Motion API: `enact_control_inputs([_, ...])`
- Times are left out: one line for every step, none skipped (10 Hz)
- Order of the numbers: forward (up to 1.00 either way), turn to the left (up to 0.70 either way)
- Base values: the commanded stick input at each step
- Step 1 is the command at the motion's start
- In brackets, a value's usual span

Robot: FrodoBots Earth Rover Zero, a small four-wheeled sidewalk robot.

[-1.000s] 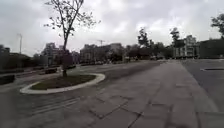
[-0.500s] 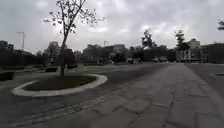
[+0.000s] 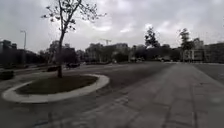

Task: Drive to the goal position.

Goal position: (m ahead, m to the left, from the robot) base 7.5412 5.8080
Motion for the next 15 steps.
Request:
enact_control_inputs([1.0,-0.33])
enact_control_inputs([1.0,-0.14])
enact_control_inputs([1.0,0.07])
enact_control_inputs([1.0,0.07])
enact_control_inputs([1.0,0.07])
enact_control_inputs([1.0,0.07])
enact_control_inputs([1.0,0.07])
enact_control_inputs([1.0,0.05])
enact_control_inputs([1.0,-0.07])
enact_control_inputs([1.0,-0.19])
enact_control_inputs([1.0,-0.3])
enact_control_inputs([1.0,0.02])
enact_control_inputs([1.0,0.07])
enact_control_inputs([1.0,0.07])
enact_control_inputs([1.0,0.07])
